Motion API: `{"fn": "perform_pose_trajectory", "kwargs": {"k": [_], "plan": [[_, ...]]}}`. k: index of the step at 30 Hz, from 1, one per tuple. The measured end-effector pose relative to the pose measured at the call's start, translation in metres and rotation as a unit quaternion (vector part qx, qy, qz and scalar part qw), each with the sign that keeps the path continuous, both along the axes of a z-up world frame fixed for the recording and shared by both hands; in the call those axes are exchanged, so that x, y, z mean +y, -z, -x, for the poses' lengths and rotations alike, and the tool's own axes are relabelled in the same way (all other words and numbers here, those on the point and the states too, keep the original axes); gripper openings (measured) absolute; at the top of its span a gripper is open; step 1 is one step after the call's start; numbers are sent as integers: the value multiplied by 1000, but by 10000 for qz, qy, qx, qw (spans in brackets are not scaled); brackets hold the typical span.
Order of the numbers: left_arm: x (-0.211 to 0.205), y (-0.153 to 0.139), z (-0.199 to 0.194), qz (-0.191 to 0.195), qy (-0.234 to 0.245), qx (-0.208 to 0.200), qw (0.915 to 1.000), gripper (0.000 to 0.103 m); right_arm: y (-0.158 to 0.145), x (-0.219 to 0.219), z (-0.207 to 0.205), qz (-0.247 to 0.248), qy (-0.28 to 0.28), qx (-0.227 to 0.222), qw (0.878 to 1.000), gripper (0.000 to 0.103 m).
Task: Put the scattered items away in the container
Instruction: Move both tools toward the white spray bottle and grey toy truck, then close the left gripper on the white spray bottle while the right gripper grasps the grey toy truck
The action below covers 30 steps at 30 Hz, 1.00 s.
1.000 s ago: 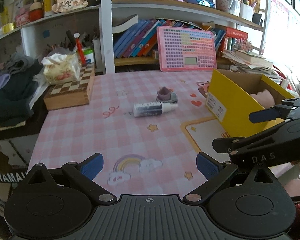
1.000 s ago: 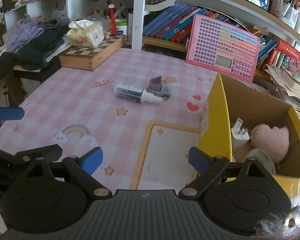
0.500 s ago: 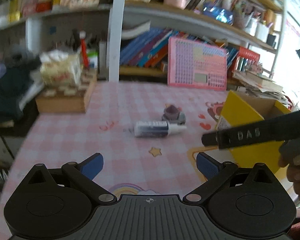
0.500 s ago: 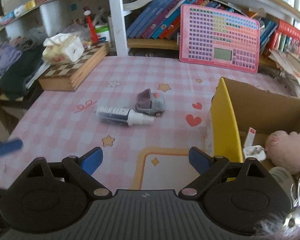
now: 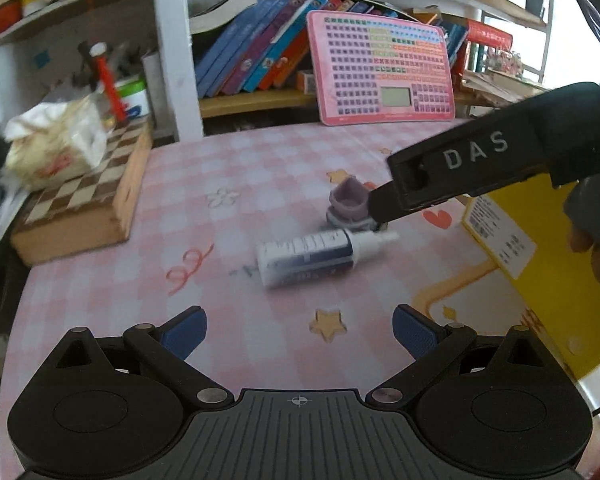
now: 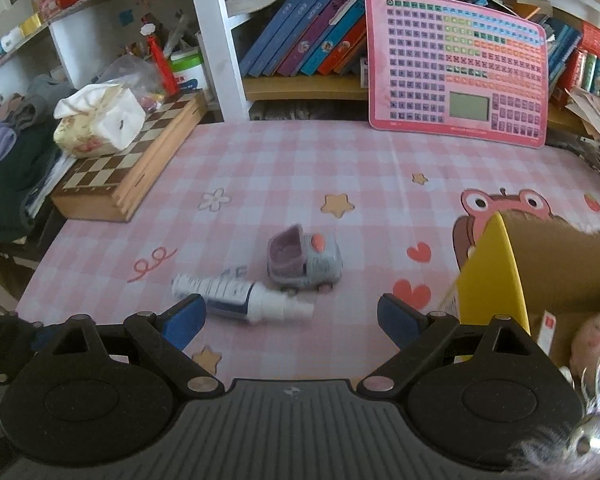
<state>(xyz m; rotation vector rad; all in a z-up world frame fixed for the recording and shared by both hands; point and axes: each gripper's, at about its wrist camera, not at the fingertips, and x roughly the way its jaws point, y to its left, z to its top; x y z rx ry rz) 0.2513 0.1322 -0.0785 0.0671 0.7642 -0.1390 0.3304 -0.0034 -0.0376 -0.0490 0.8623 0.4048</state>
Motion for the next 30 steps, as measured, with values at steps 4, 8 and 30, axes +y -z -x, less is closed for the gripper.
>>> {"fn": "perform_pose_trajectory", "kwargs": {"k": [4,8,30], "plan": [[-7,10,-26,-171,261,9,9995,101,5,8,-21,57,0,126,9999,93],[-13,19,-47,-233,586,136,9979,100,13,15,-42,115,-1,385,9992,93],[-22,26,-77,-368,1597,733,9838,45,66,44,-98,591,200,992,9931,79]]}}
